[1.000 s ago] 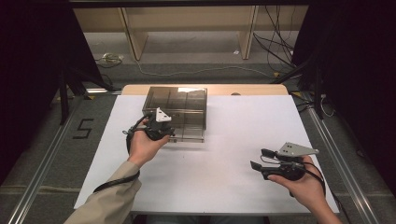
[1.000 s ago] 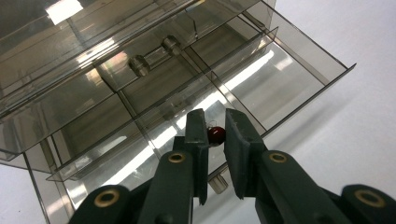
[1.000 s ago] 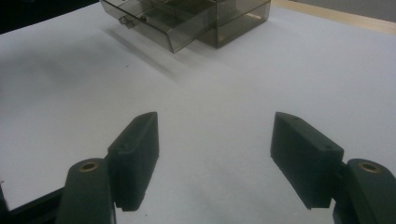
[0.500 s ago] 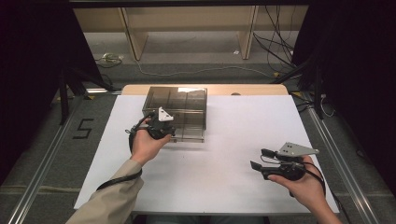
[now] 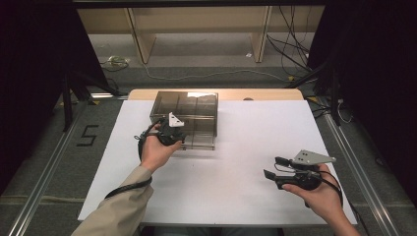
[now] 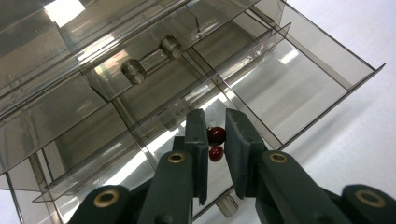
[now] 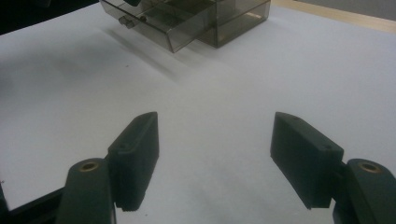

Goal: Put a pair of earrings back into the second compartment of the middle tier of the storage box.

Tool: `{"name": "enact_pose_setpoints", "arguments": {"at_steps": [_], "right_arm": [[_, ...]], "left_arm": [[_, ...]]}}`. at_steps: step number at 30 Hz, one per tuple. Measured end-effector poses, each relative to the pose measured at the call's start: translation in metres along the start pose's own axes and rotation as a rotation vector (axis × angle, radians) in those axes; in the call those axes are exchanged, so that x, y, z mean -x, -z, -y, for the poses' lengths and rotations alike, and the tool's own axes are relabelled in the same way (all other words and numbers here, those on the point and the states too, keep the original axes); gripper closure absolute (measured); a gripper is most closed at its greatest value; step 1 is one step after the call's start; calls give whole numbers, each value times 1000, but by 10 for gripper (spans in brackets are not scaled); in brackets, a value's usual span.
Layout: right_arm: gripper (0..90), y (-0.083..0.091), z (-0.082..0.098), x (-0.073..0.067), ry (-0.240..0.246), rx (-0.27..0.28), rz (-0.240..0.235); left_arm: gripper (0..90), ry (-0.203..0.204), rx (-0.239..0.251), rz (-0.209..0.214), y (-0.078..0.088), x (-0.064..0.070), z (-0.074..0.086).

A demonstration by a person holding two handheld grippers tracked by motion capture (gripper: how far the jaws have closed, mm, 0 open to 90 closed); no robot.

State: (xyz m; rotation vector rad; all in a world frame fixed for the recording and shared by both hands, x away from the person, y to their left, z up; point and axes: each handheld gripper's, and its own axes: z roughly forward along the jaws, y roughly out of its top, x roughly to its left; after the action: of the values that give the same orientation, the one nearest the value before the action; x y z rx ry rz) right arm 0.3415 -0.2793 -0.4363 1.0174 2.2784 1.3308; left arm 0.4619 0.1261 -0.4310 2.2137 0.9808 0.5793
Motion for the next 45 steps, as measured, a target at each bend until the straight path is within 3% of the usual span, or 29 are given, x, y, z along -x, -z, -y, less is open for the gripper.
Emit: {"name": "enact_pose_setpoints", "arguments": {"at_steps": [33,39,45], "right_arm": [[332,0,0,0,1,2,-1],[332,1,0,0,1,0,0],[331,1,0,0,-1,1,1]], "left_arm": [[769,5,-4,-12,-11,-6,5],[668,25,22,-23,-7,-7,4],[536,23,54,-31,11,-6,5]]}}
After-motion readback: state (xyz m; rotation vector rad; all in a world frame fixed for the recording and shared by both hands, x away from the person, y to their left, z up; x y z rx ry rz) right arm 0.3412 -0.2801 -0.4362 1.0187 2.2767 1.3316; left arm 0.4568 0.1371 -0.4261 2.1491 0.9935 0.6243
